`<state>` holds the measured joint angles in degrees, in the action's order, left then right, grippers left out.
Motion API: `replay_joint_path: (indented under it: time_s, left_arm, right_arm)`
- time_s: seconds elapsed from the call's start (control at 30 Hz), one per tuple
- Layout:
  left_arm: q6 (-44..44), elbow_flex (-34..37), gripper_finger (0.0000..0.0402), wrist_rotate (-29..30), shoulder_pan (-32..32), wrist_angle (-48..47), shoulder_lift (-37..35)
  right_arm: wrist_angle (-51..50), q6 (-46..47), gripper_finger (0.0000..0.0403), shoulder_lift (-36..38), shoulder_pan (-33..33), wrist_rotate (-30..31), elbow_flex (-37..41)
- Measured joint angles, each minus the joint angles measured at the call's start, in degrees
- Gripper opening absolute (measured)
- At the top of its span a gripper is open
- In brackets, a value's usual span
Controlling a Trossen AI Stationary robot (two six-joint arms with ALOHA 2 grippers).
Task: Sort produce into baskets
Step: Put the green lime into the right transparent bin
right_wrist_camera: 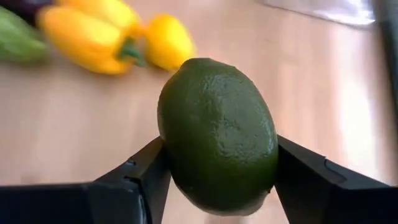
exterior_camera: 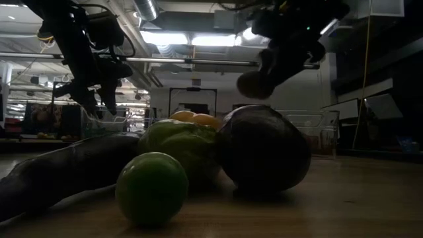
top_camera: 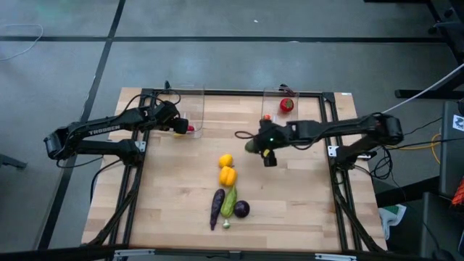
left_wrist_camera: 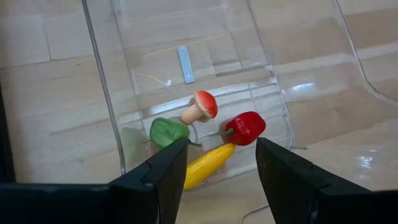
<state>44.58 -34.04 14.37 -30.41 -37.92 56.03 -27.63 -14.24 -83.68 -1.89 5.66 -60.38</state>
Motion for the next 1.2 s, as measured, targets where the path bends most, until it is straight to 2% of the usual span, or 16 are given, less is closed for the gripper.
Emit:
replay_joint_path:
  time_s: [0.1, 0.2, 0.5, 0.6, 0.77, 0.87, 1.03, 1.2]
  left_arm:
    - [0.0, 0.0, 0.0188, 0.0, 0.0, 0.0, 0.0]
    - [0.0, 0.0, 0.0188, 0.0, 0.0, 0.0, 0.0]
    - [-0.1, 0.0, 0.0187, 0.0, 0.0, 0.0, 0.0]
    - [-0.1, 0.0, 0.0186, 0.0, 0.0, 0.0, 0.0]
    - [-0.1, 0.0, 0.0188, 0.1, 0.0, 0.0, 0.0]
    - [-0.1, 0.0, 0.0188, 0.4, 0.0, 0.0, 0.0]
    - [-0.1, 0.0, 0.0187, 0.5, 0.0, 0.0, 0.0]
    - [-0.1, 0.0, 0.0186, 0.5, 0.0, 0.0, 0.0]
  right_arm:
    - [-2.4, -1.3, 0.0235, 2.6, -0.8, 5.7, 0.0]
    - [-5.5, -1.4, 0.0236, 4.6, -3.2, 8.4, 0.0]
    - [-9.9, -3.4, 0.0236, 5.5, -17.8, 9.8, 0.0]
    - [-9.7, -4.3, 0.0236, 5.2, -23.6, 8.5, 0.0]
    - [-7.6, -4.3, 0.0237, 3.4, -32.2, 1.3, 0.0]
    - [-6.3, -4.2, 0.0237, 1.3, -36.1, -0.8, 0.0]
    - [-5.0, -4.3, 0.0237, -2.7, -39.9, -1.2, 0.0]
    - [-5.0, -4.2, 0.0237, -5.9, -41.0, -1.2, 0.0]
